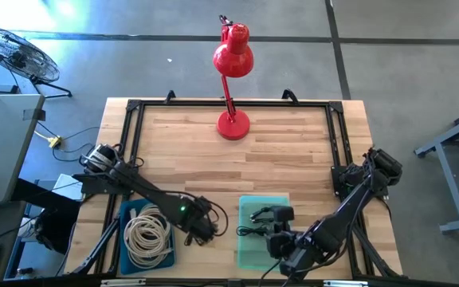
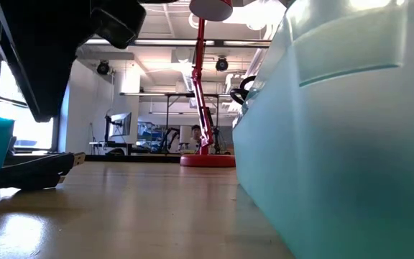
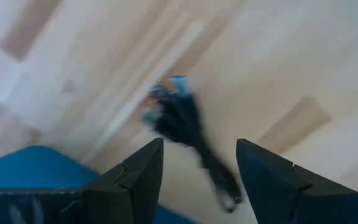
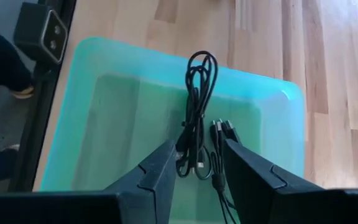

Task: Pick & Place USB Port
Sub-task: Put the black USB cable into the green bin

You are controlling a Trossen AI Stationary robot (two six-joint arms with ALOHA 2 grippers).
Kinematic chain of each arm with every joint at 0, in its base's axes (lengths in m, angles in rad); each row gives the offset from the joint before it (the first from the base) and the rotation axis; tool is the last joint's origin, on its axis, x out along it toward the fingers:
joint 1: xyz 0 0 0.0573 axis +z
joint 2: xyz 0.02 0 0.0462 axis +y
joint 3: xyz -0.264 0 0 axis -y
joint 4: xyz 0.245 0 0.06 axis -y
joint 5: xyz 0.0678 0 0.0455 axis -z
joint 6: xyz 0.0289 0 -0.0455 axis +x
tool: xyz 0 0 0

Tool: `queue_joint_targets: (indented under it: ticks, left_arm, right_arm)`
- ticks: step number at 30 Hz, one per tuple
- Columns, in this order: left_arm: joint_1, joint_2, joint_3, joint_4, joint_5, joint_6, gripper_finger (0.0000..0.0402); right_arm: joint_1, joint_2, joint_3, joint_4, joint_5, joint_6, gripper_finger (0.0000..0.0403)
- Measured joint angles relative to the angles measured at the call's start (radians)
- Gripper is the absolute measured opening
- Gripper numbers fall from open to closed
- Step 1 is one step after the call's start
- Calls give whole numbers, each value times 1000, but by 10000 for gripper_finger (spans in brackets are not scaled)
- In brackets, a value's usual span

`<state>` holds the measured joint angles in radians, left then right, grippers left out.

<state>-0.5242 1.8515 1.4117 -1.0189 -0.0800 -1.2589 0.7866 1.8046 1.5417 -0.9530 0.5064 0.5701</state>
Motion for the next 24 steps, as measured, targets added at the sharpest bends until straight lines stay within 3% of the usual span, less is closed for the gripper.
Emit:
queue_joint_targets:
  ticks: [3, 13, 24]
  left_arm:
    - [-8, 0, 0, 50, 6, -5, 195]
    - [-78, 23, -2, 84, 17, -102, 195]
    - [-91, 105, 2, 140, -17, -136, 195]
  right_arm:
    - [0, 0, 0, 0, -26, -3, 126]
    - [-42, 0, 0, 0, -323, -7, 126]
    - [-15, 0, 0, 32, -370, 22, 126]
